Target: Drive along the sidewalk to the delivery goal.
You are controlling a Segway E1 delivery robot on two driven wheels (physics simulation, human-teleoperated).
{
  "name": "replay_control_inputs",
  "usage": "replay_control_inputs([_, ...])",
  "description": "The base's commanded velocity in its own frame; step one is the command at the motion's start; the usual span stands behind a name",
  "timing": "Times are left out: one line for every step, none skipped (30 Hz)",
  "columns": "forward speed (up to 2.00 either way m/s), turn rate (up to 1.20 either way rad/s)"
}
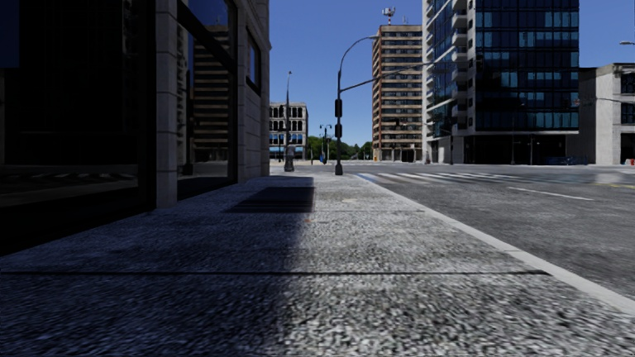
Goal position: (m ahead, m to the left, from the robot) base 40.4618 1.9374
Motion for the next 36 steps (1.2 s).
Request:
replay_control_inputs([2.00, 0.00])
replay_control_inputs([2.00, 0.00])
replay_control_inputs([2.00, 0.00])
replay_control_inputs([2.00, 0.00])
replay_control_inputs([2.00, 0.00])
replay_control_inputs([2.00, 0.00])
replay_control_inputs([2.00, 0.00])
replay_control_inputs([2.00, 0.00])
replay_control_inputs([2.00, 0.00])
replay_control_inputs([2.00, 0.00])
replay_control_inputs([2.00, 0.00])
replay_control_inputs([2.00, 0.00])
replay_control_inputs([2.00, 0.00])
replay_control_inputs([2.00, 0.00])
replay_control_inputs([2.00, 0.00])
replay_control_inputs([2.00, 0.00])
replay_control_inputs([2.00, 0.00])
replay_control_inputs([2.00, 0.00])
replay_control_inputs([2.00, 0.00])
replay_control_inputs([2.00, 0.00])
replay_control_inputs([2.00, 0.00])
replay_control_inputs([2.00, 0.00])
replay_control_inputs([2.00, 0.00])
replay_control_inputs([2.00, 0.00])
replay_control_inputs([2.00, 0.00])
replay_control_inputs([2.00, 0.00])
replay_control_inputs([2.00, 0.00])
replay_control_inputs([2.00, 0.00])
replay_control_inputs([2.00, 0.00])
replay_control_inputs([2.00, 0.00])
replay_control_inputs([2.00, 0.00])
replay_control_inputs([2.00, 0.00])
replay_control_inputs([2.00, 0.00])
replay_control_inputs([2.00, 0.00])
replay_control_inputs([2.00, 0.00])
replay_control_inputs([2.00, 0.00])
